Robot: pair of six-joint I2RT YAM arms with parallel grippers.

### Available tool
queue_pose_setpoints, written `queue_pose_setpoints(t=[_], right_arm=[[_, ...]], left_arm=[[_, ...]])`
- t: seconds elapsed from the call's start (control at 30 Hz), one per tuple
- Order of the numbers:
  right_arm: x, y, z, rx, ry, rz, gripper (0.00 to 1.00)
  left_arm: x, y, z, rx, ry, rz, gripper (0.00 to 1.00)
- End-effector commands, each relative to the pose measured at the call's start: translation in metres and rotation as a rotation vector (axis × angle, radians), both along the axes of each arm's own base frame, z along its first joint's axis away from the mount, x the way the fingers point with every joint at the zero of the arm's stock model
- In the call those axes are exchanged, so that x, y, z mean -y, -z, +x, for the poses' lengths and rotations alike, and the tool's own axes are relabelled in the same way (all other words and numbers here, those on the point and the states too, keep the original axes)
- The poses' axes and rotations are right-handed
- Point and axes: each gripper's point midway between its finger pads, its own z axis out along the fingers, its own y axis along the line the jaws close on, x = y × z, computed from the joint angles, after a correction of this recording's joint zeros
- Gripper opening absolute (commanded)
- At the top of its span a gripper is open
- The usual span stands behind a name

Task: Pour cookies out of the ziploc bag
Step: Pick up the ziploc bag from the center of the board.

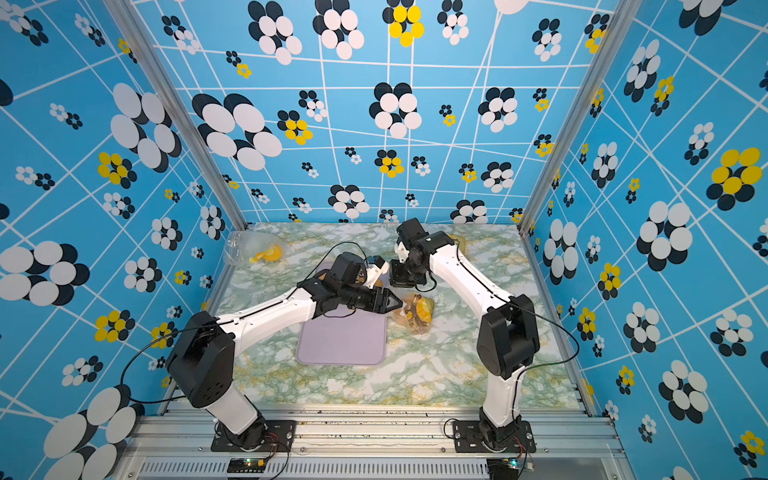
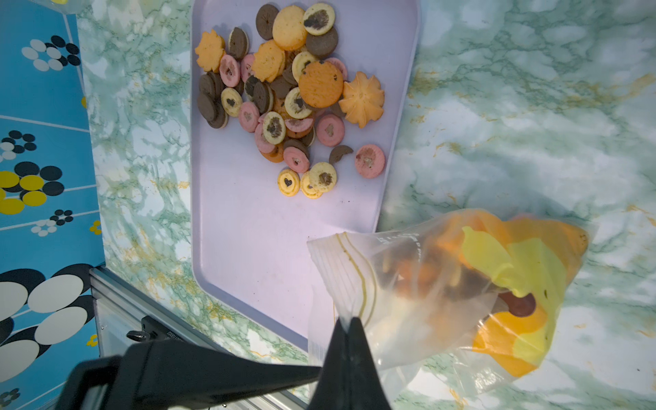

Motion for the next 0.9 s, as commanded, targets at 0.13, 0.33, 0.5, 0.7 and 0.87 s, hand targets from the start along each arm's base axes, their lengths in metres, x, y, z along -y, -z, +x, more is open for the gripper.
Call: queue_pose_setpoints(t=[0.13,0.33,0.5,0.7,0.87], right_arm=[[-0.007,-0.005,0.004,-0.005,0.012,0.048,0.00],[0.007,-0.005,0.007,0.018,0.063,-0.008,0.49],[0.035,-0.008,0.009,0.042,0.135,-0.053,0.75],[0.058,-0.005,0.001,0.038,0.184,-0.066,0.82],[0.068,-0.008,-0.006,0.030,0.213,-0.070,0.84]], left_arm=[[0.021,-0.003,-0.005,0.021,0.073,0.001,0.62],[0.025,-0.001,-0.005,0.019,0.072,0.004,0.61],[0.025,0.000,-0.006,0.018,0.072,0.008,0.61],[0.027,0.004,-0.005,0.000,0.082,0.020,0.59],[0.019,0.004,-0.005,0.004,0.079,0.073,0.58]])
